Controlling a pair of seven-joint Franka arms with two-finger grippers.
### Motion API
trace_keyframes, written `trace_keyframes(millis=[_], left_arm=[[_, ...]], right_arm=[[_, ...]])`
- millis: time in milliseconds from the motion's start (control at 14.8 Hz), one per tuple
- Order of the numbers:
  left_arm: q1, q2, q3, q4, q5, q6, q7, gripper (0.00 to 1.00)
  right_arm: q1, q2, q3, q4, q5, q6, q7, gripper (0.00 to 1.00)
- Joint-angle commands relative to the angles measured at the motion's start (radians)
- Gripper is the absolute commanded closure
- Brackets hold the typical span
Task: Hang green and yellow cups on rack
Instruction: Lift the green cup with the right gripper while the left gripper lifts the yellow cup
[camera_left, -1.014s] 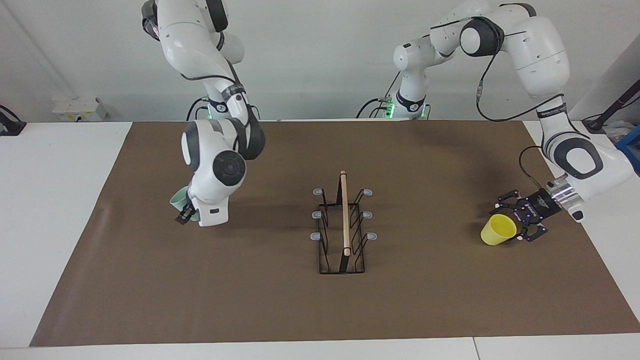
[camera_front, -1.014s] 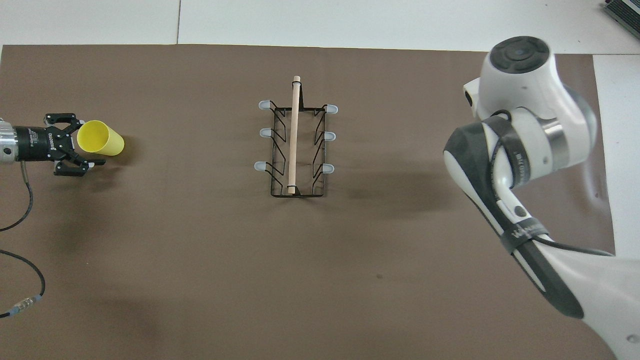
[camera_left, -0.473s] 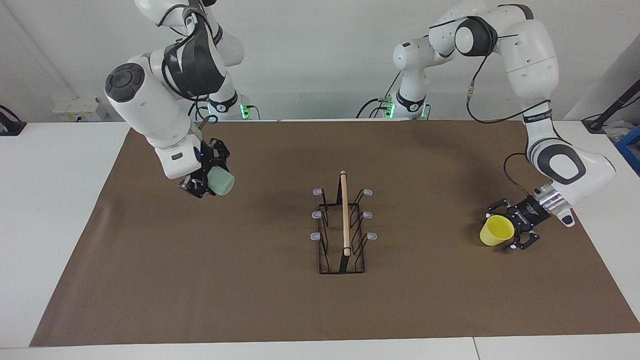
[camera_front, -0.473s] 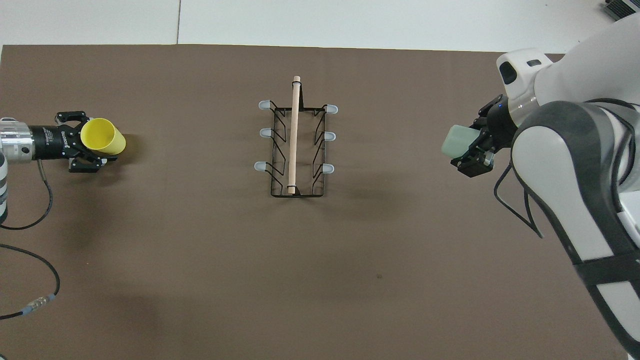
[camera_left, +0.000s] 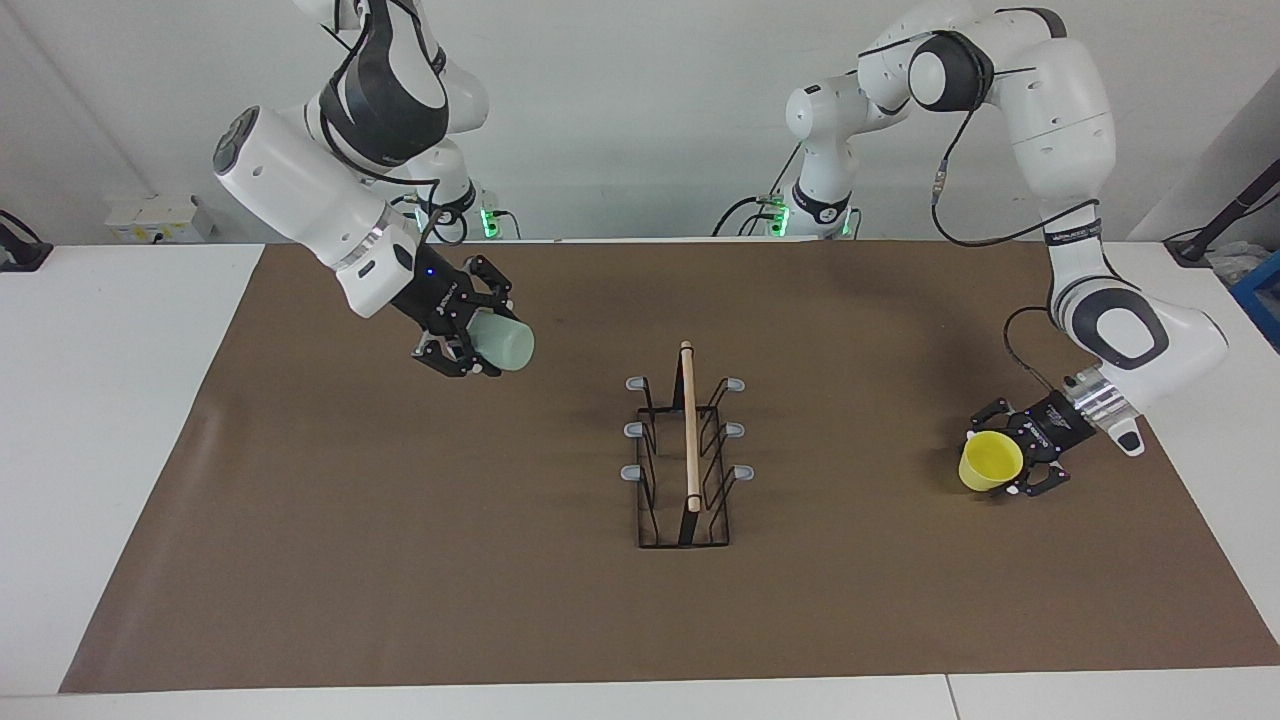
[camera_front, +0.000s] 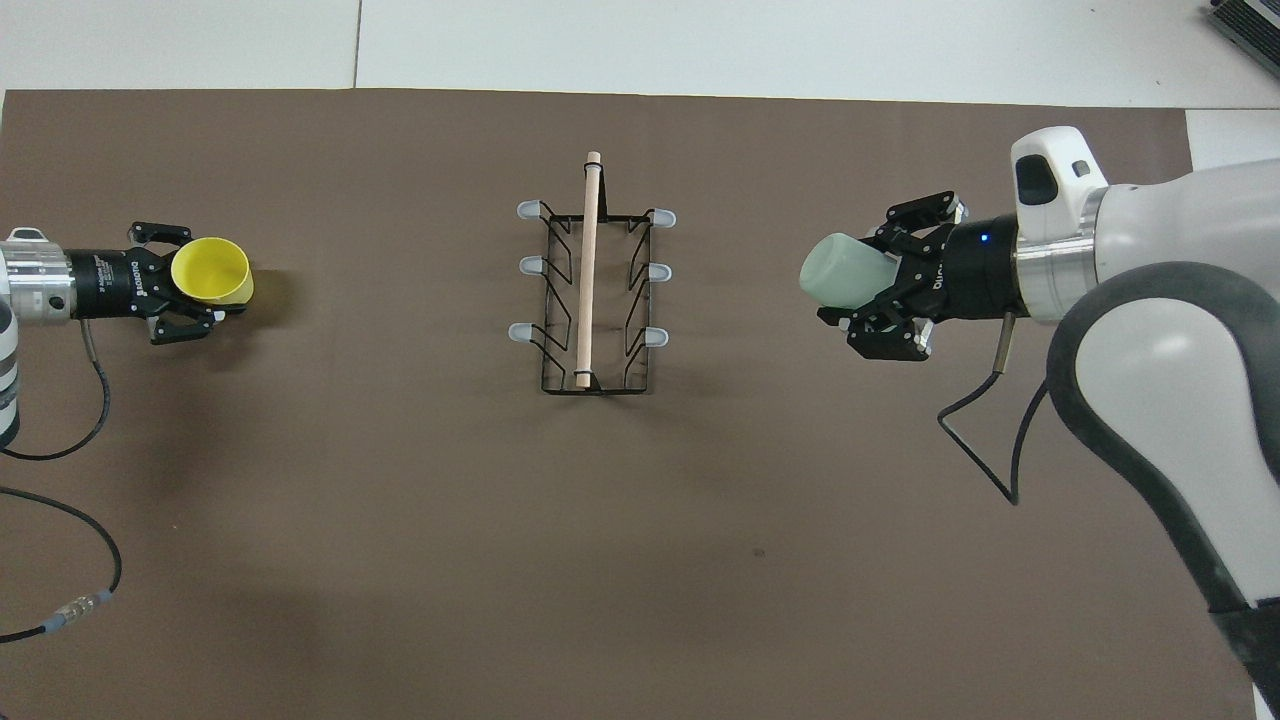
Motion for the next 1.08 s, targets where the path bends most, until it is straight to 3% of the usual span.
trace_keyframes(millis=[0, 203, 406, 744, 1014], left_arm=[[-0.024, -0.054, 0.010, -0.056, -0.030, -0.009, 0.061, 1.00], [-0.060, -0.083, 0.019, -0.047, -0.038, 0.005, 0.055, 1.00], [-0.117, -0.152, 0.022, -0.049, 0.005, 0.017, 0.066, 1.00], [-0.226, -0.284, 0.022, -0.055, 0.200, 0.008, 0.034, 1.00], [-0.361, -0.375, 0.021, -0.056, 0.462, 0.005, -0.037, 1.00]], right_arm=[[0.015, -0.078, 0.003, -0.136, 0.210, 0.132, -0.143, 1.00], [0.038, -0.113, 0.005, -0.231, 0.375, 0.249, -0.299, 1.00], [0.046, -0.126, 0.003, -0.270, 0.512, 0.257, -0.408, 1.00], [0.133, -0.118, 0.003, -0.336, 0.958, 0.310, -0.654, 1.00], [0.281, -0.081, 0.003, -0.336, 1.291, 0.442, -0.857, 1.00]])
